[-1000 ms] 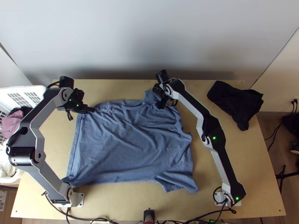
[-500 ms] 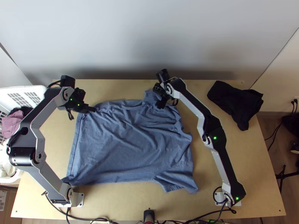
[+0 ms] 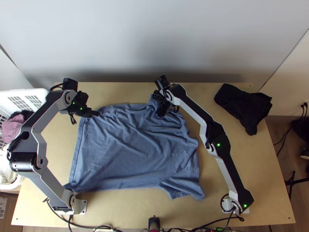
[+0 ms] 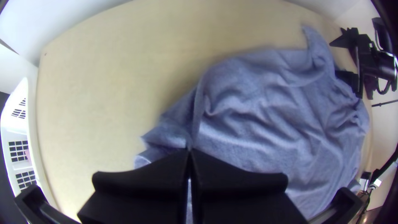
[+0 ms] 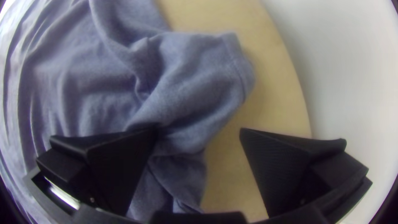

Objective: Fold the t-shirt

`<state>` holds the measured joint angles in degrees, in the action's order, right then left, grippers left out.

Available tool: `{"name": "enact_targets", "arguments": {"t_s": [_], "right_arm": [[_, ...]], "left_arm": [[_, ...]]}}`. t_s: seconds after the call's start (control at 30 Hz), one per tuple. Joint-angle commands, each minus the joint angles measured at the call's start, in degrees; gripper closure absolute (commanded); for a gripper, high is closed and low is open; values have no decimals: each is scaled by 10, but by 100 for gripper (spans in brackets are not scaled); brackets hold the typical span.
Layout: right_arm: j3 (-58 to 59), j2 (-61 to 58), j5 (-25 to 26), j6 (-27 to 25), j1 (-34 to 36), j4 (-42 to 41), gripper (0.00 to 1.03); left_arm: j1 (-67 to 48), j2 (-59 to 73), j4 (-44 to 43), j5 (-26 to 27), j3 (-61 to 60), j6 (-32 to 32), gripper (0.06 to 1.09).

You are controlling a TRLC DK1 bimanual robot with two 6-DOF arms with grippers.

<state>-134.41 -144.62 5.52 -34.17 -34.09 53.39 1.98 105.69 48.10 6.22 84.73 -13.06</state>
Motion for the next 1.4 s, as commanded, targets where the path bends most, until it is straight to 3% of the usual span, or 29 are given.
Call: {"name": "enact_targets", "arguments": {"t_s": [0.0,0.07,0.2,0.27,0.33,0.57,0.7,1.37], "right_arm": [[1,-14,-6,0,0,12,12],[1,-15,-6,0,4,19,19],[1,-16,-6,2,10,31,20],[1,-17,-6,2,12,43,40],[3,-18,-6,6,14,51,54],[6,-25,-6,6,21,72,56],[6,-23,-7,6,21,87,89],[6,120,-9,17,44,88,91]], "left_arm": [[-1,-2,1,0,0,0,105],[0,-2,1,0,0,0,105],[1,-3,2,0,0,0,105],[0,-3,2,0,0,0,105],[0,-3,2,0,1,0,105],[0,-7,2,0,2,1,105],[2,-10,3,0,2,0,105],[-2,-49,5,9,4,1,105]]}}
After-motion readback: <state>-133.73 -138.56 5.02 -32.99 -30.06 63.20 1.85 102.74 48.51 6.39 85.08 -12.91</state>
